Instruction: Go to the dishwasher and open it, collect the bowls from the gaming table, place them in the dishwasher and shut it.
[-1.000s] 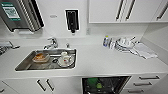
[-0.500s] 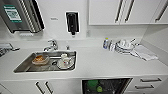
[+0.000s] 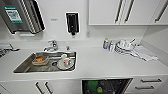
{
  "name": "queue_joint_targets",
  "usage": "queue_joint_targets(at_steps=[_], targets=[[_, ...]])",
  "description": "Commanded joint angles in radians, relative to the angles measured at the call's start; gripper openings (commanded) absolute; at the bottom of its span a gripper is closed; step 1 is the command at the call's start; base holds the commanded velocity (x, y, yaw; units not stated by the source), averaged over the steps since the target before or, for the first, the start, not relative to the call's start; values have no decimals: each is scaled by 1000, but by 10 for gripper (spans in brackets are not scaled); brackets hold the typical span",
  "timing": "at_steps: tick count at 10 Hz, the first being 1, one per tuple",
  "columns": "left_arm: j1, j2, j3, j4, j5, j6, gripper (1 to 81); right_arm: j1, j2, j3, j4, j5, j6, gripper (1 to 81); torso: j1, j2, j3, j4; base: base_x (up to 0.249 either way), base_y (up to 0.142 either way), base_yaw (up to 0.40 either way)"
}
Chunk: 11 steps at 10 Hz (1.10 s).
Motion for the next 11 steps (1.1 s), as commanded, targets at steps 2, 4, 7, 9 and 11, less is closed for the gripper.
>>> queue_joint_targets(at_steps=[2,4,7,9,11], targets=[[12,-1,-7,30,41,26,811,141,-59,-2,140,221,188,811,0,0,0,0,0,0,0],[18,-7,-7,39,41,26,811,207,-103,67,129,315,267,811,1,0,0,0,0,0,0],[19,6,-7,43,43,29,811,275,-195,234,110,320,267,811,1,0,0,0,0,0,0],[19,8,-7,42,43,32,811,318,-255,342,91,346,267,811,1,0,-1,0,0,0,0],[19,6,-7,42,43,31,811,332,-289,406,80,418,268,811,1,0,-1,0,0,0,0]])
